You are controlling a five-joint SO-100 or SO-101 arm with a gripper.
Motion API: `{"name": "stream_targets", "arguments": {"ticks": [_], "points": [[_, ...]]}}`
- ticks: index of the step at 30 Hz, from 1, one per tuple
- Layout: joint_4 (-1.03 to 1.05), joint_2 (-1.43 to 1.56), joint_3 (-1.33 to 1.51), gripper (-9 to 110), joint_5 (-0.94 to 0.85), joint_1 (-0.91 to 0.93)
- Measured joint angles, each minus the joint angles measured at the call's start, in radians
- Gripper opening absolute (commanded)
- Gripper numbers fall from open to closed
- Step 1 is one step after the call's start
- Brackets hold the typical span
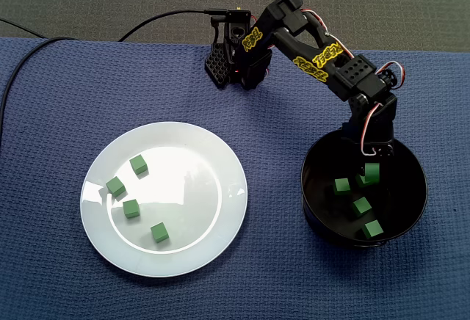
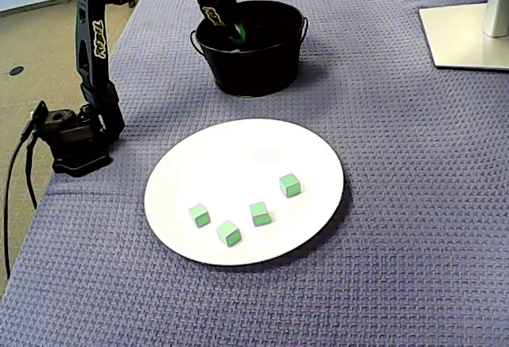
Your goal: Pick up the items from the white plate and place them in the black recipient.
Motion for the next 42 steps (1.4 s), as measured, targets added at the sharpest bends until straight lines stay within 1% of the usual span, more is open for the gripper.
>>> {"name": "stream_targets", "arguments": {"ticks": [4, 7, 10, 14, 19, 21, 24, 28, 33, 38, 42], "points": [[0.098, 0.046, -0.043, 36, -0.021, 0.043], [0.239, 0.13, -0.189, 37, -0.052, 0.106], [0.397, 0.232, -0.373, 38, -0.121, 0.215], [0.537, 0.391, -0.462, 41, -0.265, 0.46], [0.601, 0.512, -0.394, 42, -0.443, 0.897], [0.595, 0.515, -0.324, 40, -0.52, 1.075], [0.517, 0.482, -0.186, 39, -0.615, 1.304], [0.403, 0.385, -0.011, 39, -0.706, 1.477], [0.293, 0.229, 0.06, 39, -0.779, 1.578], [0.199, 0.067, 0.063, 42, -0.827, 1.598], [0.1, -0.021, 0.1, 41, -0.834, 1.597]]}}
